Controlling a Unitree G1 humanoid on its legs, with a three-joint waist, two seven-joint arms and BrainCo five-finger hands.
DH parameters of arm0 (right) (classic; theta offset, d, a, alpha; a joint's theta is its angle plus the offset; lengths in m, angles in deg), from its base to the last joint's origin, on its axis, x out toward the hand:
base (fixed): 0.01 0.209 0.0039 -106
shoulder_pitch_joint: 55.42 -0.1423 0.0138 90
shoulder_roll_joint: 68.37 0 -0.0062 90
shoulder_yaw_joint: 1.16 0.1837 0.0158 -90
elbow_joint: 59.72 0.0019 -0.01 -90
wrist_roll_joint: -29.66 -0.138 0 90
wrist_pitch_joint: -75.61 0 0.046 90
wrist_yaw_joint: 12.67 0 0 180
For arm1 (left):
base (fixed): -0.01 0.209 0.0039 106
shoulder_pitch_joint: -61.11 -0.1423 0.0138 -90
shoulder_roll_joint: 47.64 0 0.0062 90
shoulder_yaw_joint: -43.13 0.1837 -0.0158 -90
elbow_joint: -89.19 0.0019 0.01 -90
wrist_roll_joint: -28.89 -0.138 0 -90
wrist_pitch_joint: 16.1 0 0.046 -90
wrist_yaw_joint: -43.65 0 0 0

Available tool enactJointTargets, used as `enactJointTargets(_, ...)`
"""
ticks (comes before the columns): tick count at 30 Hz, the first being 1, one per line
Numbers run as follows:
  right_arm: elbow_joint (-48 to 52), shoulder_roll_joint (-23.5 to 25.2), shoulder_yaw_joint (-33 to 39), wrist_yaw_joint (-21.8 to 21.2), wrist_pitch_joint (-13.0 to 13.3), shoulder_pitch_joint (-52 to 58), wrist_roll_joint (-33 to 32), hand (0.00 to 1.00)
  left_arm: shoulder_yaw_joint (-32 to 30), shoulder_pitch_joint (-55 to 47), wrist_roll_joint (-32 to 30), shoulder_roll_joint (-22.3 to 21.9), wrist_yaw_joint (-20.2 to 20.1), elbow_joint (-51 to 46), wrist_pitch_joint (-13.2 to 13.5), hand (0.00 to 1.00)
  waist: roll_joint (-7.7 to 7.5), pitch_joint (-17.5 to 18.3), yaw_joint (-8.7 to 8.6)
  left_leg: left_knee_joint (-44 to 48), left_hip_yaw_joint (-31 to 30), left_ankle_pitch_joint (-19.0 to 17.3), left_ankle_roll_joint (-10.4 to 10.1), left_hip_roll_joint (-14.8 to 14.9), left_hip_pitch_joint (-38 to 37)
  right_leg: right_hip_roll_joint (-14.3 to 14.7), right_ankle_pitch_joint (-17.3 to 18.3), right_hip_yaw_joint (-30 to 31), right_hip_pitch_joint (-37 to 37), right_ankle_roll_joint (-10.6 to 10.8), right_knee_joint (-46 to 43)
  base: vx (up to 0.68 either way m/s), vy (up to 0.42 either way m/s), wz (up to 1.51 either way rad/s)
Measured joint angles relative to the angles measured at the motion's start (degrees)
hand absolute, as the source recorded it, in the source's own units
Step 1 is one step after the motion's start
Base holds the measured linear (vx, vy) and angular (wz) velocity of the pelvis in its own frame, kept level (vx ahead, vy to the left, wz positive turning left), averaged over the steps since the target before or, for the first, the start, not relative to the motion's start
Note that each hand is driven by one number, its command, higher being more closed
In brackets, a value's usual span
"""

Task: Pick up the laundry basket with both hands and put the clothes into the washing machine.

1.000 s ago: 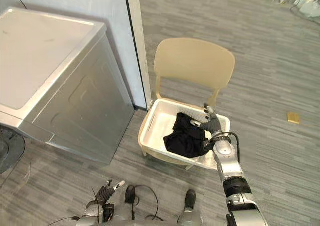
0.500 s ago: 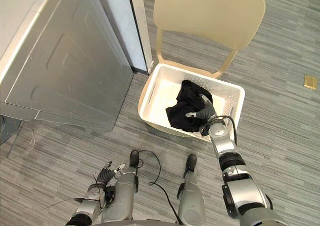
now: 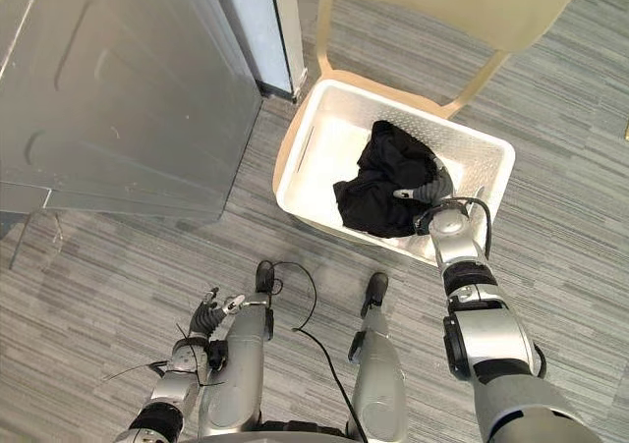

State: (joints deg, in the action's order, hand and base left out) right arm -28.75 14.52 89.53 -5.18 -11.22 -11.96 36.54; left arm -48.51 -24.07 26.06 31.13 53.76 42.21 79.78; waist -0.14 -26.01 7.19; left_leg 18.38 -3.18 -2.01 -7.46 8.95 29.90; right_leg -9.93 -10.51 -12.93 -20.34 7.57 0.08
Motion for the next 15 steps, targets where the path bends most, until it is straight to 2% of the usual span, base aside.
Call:
enactJointTargets(3, -1.5, 0.0, -0.9, 0.1, -0.3, -2.3, 0.0, 0.0, 0.1, 1.0, 0.5, -0.1, 0.3, -0.1, 0.3, 0.0, -0.04, -0.6, 0.63, 0.6, -1.5, 0.0, 0.0, 0.0, 1.6, 0.2, 0.0, -1.6, -0.3, 0.0, 0.0, 0.01, -0.001, 0.23)
enactJointTargets(4, -1.5, -0.2, -1.3, 0.1, -0.4, -3.7, 0.0, 0.0, 0.2, 1.8, 1.2, -0.3, 0.5, -0.2, 0.3, 0.0, -0.05, -0.8, 1.52, 1.1, -1.9, 0.0, 0.0, -0.1, 3.3, 0.2, 0.1, -2.0, -1.5, -0.1, -0.3, -0.02, 0.016, 0.12)
enactJointTargets(9, -1.5, -0.5, -2.4, 0.8, -0.3, -5.8, 0.5, 0.0, -0.2, 3.9, 2.3, -1.4, 1.3, -1.0, 0.5, 0.0, -0.19, -1.5, 3.07, 2.6, -5.0, 0.1, 0.0, -0.8, 7.9, 0.0, 0.8, -5.0, -4.0, -0.1, -1.6, -0.01, 0.035, 0.23)
enactJointTargets(13, 0.1, -1.2, -4.1, 2.5, 0.2, -5.9, 1.3, 0.0, -0.8, 4.2, 2.5, -1.9, 1.8, -2.4, 0.7, 0.0, -0.27, -1.8, 3.44, 2.8, -6.9, 0.0, 0.0, -1.5, 10.7, -0.6, 2.2, -7.2, -5.7, 0.0, -3.8, 0.01, 0.049, 0.24)
enactJointTargets(15, 2.2, -2.5, -5.8, 2.8, 1.0, -5.5, 4.9, 0.0, -1.3, 4.2, 3.3, -2.3, 2.0, -3.8, 0.9, 0.0, -0.33, -1.8, 3.6, 3.6, -7.8, 0.0, 0.0, -1.7, 13.1, -0.8, 3.1, -8.1, -7.9, 0.2, -5.4, 0.01, 0.053, 0.11)
